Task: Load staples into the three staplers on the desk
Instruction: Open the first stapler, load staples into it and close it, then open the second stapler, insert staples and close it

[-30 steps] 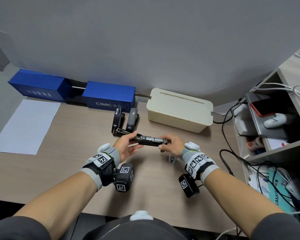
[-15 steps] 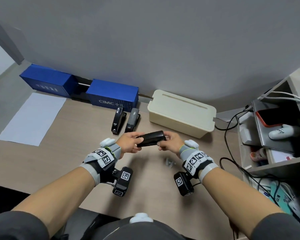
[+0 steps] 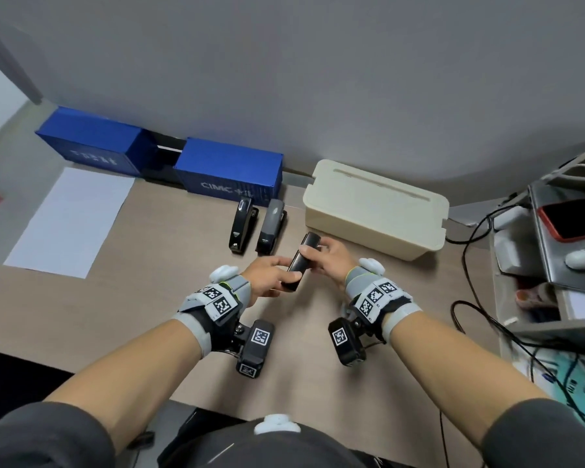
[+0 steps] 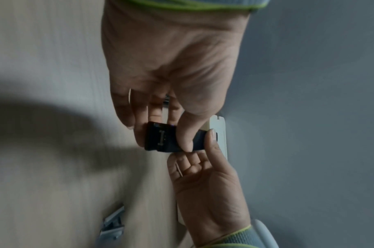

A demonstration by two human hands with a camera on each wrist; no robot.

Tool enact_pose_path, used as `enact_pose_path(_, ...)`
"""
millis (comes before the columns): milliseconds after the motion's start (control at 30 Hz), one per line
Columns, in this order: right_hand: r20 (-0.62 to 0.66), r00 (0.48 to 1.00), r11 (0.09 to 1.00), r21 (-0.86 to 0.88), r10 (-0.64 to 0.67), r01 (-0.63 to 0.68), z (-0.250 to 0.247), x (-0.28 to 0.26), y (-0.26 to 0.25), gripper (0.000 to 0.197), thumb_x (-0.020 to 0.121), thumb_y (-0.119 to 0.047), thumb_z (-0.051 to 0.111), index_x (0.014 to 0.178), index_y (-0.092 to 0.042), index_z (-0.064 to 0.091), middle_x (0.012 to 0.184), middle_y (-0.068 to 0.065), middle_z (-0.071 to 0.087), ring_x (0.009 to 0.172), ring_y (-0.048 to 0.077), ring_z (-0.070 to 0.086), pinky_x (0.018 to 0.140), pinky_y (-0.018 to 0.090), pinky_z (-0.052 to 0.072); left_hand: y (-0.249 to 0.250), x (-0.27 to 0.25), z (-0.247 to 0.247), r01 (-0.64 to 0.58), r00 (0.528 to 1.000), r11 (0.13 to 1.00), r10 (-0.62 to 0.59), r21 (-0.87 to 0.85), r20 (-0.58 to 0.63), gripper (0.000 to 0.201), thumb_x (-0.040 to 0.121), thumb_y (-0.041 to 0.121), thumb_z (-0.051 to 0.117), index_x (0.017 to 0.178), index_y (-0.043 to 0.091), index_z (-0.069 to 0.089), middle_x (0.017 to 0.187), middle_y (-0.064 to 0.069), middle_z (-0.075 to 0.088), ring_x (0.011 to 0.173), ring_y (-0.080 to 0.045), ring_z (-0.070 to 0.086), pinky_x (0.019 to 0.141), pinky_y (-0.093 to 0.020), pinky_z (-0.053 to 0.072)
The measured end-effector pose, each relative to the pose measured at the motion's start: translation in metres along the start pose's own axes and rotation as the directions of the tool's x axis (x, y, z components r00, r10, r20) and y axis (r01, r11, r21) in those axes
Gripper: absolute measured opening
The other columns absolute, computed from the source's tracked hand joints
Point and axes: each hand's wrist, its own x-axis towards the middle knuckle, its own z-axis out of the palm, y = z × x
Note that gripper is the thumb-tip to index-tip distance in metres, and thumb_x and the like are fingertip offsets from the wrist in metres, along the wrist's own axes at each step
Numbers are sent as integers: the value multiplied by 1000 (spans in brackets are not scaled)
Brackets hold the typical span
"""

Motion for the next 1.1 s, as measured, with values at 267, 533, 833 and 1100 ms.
enact_pose_path(267, -86, 996, 990, -136, 17, -28, 23, 24, 5, 51, 82, -16, 74, 125, -9, 47, 84, 4, 66, 72, 16, 66, 64, 27, 54, 10, 37, -28, -47, 999, 984, 44, 170, 26, 36, 83, 23, 77, 116, 17, 66, 84, -2, 71, 68, -12, 65, 62, -21, 43)
enact_pose_path(533, -233, 966, 846, -488, 112, -216, 24, 46, 20, 52, 79, -45, 70, 122, -18, 60, 104, -1, 66, 97, 20, 62, 88, 28, 44, 20, 82, -97, -53, 784, 934, 257, 353, -565, 62, 71, 25, 83, 126, 18, 55, 119, -10, 59, 106, -29, 60, 91, -35, 48)
enact_pose_path(833, -341, 936, 826, -501, 86, -258, 54, 93, -1, 55, 81, -46, 66, 127, -17, 58, 123, 6, 67, 106, 27, 64, 87, 28, 45, 13, 101, -122, -43, 845, 936, 221, 349, -487, 58, 81, 20, 75, 136, 21, 57, 120, -5, 69, 105, -26, 64, 82, -23, 41)
enact_pose_path(1100, -406, 913, 825, -498, 49, -266, 62, 106, -2, 45, 88, -41, 61, 122, -13, 60, 120, 11, 66, 107, 31, 63, 82, 27, 42, 11, 104, -166, -34, 805, 931, 241, 364, -541, 57, 83, 20, 72, 137, 22, 56, 119, -5, 70, 102, -28, 64, 81, -25, 42)
